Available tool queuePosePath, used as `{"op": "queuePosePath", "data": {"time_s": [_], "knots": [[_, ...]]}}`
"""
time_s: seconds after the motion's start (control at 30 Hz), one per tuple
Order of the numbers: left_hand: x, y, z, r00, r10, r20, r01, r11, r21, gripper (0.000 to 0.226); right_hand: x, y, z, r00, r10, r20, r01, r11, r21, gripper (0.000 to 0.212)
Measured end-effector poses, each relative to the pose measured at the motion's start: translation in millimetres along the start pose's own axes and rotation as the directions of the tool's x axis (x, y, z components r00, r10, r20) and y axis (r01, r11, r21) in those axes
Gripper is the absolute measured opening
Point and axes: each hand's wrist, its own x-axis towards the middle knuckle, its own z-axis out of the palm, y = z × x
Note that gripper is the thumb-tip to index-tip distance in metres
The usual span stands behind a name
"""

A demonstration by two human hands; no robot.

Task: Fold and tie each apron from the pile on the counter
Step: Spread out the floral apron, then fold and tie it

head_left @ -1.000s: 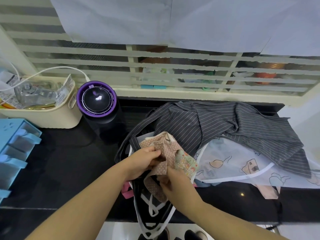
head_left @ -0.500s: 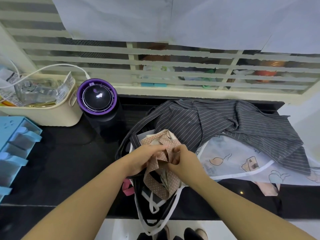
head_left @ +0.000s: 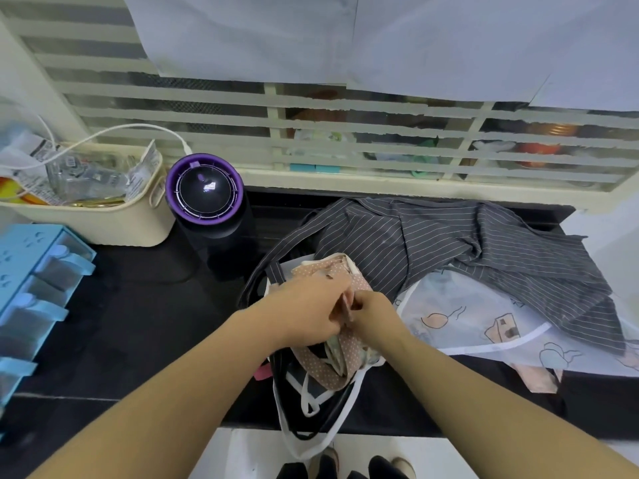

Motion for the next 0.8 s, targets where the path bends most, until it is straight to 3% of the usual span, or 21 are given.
{"op": "queuePosePath", "data": {"time_s": [0.07,0.13,0.17,0.3,0.4,0.53,0.6,0.73,0.8], "knots": [[-10,-5,6,0.961,-0.022,-0.276,0.015,1.000,-0.025,0.036,0,0,-1,1.000,0.020,0.018,-0.021,0.996,0.082,0.023],[-24,-7,14,0.819,-0.129,-0.559,0.046,0.986,-0.161,0.029,-2,0,-2,0.998,0.054,0.044,-0.061,0.983,0.170,0.026],[-29,-7,21,0.785,-0.182,-0.592,0.058,0.973,-0.223,0.021,-2,0,-2,0.996,0.067,0.051,-0.076,0.980,0.186,0.029],[-27,4,68,0.906,-0.281,-0.317,0.228,0.954,-0.195,0.027,0,-4,-4,0.995,0.084,0.059,-0.095,0.973,0.209,0.039],[-14,4,91,0.906,-0.371,-0.204,0.323,0.917,-0.234,0.029,0,-5,-6,0.993,0.096,0.070,-0.111,0.960,0.258,0.041],[-13,-4,88,0.876,-0.424,-0.232,0.311,0.862,-0.399,0.010,-2,-4,-8,0.993,0.080,0.082,-0.098,0.963,0.253,0.033],[-16,-14,77,0.828,-0.466,-0.311,0.310,0.843,-0.439,0.014,-4,-4,-9,0.994,0.062,0.090,-0.082,0.966,0.245,0.032],[-10,-22,67,0.761,-0.366,-0.536,0.158,0.905,-0.394,0.018,-9,-6,-14,0.986,0.004,0.168,-0.052,0.958,0.283,0.013],[-4,-19,69,0.780,-0.309,-0.545,0.092,0.917,-0.388,0.019,-10,-7,-18,0.972,-0.016,0.233,-0.057,0.952,0.302,0.014]]}}
